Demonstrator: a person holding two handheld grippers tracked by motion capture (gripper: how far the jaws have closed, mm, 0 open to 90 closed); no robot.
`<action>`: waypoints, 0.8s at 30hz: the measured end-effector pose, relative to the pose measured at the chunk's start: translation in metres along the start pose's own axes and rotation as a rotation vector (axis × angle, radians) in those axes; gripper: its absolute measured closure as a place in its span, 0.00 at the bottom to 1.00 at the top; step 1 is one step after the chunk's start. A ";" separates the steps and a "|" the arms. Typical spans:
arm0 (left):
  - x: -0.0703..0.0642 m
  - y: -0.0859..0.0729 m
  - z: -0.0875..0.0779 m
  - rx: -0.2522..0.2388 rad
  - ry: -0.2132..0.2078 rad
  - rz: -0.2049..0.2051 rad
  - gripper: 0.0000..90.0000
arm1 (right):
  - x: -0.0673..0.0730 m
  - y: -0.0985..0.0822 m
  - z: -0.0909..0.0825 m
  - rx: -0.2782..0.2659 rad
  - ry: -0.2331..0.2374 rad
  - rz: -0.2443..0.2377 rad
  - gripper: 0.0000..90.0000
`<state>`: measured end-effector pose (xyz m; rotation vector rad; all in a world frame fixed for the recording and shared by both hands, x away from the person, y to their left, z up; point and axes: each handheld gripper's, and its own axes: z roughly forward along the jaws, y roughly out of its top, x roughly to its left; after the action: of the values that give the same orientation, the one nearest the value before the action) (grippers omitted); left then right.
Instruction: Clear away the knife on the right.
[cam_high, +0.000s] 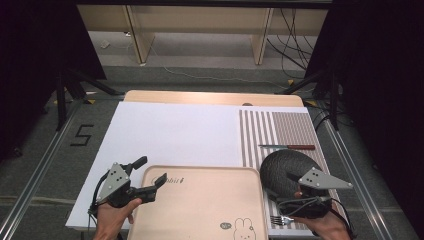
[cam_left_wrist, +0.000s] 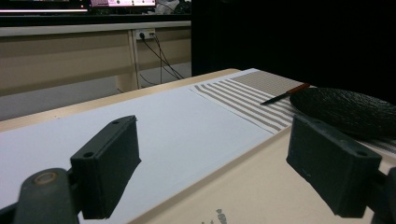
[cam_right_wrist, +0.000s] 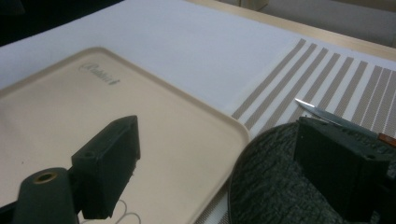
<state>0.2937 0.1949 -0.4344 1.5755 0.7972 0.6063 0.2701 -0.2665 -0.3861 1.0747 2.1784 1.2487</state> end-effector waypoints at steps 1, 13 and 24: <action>0.000 0.000 0.000 0.000 -0.001 0.001 0.18 | 0.000 0.000 0.000 0.000 0.000 0.000 0.17; 0.000 0.000 0.000 0.002 0.000 0.005 0.18 | -0.014 0.003 -0.017 0.104 0.008 -0.033 0.19; 0.000 0.000 0.000 0.001 0.001 0.007 0.18 | -0.031 0.003 -0.020 0.130 -0.033 -0.025 0.20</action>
<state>0.2939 0.1947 -0.4344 1.5798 0.7930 0.6118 0.2772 -0.3011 -0.3741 1.1066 2.2671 1.0837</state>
